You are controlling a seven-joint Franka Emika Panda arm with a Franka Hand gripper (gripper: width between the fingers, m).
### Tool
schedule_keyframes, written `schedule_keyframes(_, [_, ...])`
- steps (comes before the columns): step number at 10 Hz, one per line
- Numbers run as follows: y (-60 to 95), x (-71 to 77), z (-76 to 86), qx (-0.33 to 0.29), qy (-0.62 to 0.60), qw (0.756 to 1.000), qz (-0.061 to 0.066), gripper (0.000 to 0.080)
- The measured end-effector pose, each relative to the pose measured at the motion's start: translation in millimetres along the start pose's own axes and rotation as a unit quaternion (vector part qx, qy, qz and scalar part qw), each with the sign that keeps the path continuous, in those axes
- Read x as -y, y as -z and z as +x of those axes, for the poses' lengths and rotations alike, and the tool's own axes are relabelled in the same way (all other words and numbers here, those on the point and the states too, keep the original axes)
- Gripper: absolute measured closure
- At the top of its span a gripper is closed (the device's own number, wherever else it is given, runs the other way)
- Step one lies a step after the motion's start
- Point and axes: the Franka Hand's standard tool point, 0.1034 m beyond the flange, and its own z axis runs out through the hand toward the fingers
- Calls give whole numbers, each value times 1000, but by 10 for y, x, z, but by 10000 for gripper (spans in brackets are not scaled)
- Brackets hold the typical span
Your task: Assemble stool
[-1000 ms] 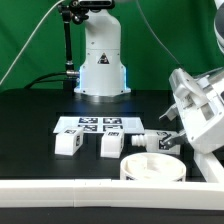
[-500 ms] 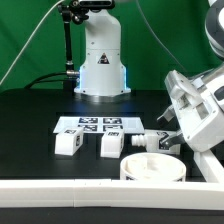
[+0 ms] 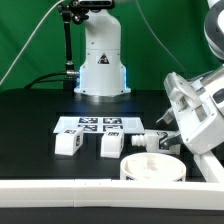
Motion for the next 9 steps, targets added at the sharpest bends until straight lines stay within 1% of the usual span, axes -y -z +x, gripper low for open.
schedule_keyframes(1, [-11,3,3,1,1,1000,1,402])
schedule_keyframes(2, [-9,-2,-1,1,1,1000,0,471])
schedule_keyframes(7, [-5,-1,-14,2,4,1000,2,471])
schedule_keyframes(8, [33,22,-117,20,-2,1000,17,471])
schedule_keyframes(9, [99,27,-205,34,-10,999,30,471])
